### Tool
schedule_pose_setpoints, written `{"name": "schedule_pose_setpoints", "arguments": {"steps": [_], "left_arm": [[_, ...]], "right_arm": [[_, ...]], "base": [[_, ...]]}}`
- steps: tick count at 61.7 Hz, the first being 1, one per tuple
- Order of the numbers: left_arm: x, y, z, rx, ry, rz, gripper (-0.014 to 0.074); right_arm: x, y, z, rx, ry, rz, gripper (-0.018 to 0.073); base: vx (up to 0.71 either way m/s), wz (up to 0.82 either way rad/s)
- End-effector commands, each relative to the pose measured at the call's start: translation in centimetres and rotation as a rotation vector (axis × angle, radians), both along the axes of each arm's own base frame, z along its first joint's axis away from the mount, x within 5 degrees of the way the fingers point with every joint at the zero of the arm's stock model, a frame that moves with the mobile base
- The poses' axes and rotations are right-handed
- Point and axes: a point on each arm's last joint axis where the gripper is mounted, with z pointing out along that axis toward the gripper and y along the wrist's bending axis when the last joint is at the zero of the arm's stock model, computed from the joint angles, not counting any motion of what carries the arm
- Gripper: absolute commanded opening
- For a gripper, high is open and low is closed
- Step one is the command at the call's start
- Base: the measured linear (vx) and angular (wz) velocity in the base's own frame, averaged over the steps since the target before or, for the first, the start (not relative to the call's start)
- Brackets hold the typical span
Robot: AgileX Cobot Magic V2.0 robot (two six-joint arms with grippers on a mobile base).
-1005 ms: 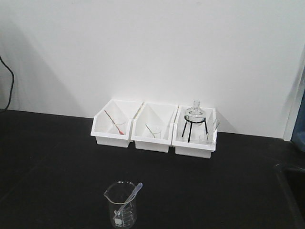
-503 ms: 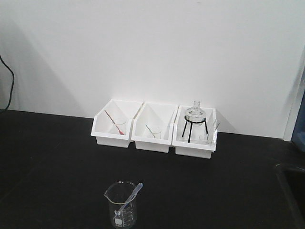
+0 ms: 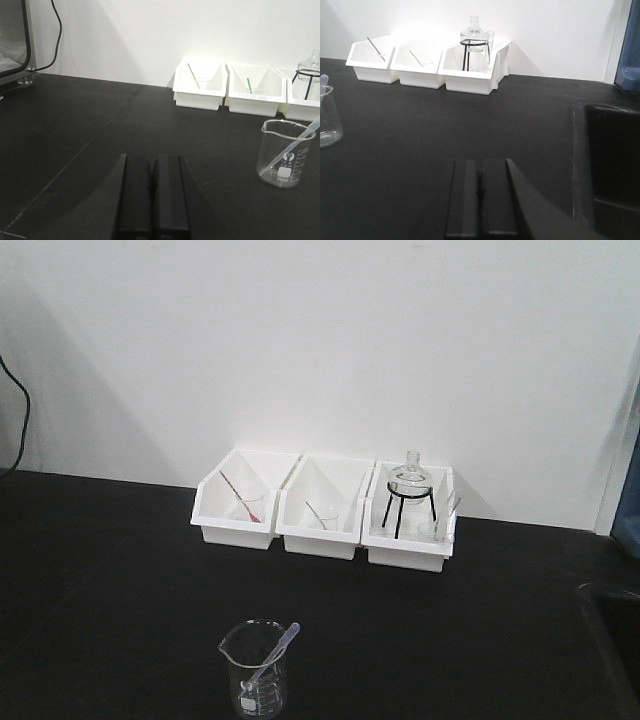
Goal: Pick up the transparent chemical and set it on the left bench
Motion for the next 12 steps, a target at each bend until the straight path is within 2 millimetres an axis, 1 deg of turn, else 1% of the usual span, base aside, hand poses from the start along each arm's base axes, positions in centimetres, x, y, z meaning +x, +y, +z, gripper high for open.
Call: {"name": "schedule_pose_setpoints", "arguments": {"steps": [1,12], "left_arm": [[-0.15,0.02,0.27,-0.014,-0.081,-0.001,-0.0003],[-0.15,0.02,0.27,-0.014,-0.081,-0.001,-0.0003]], "right_arm": [[-0.02,0.06,0.58,-0.002,-0.086,0.006,-0.0007],[-0.02,0.06,0.58,-0.002,-0.086,0.006,-0.0007]], "base": [[0.0,0.0],[0.0,0.0]]}}
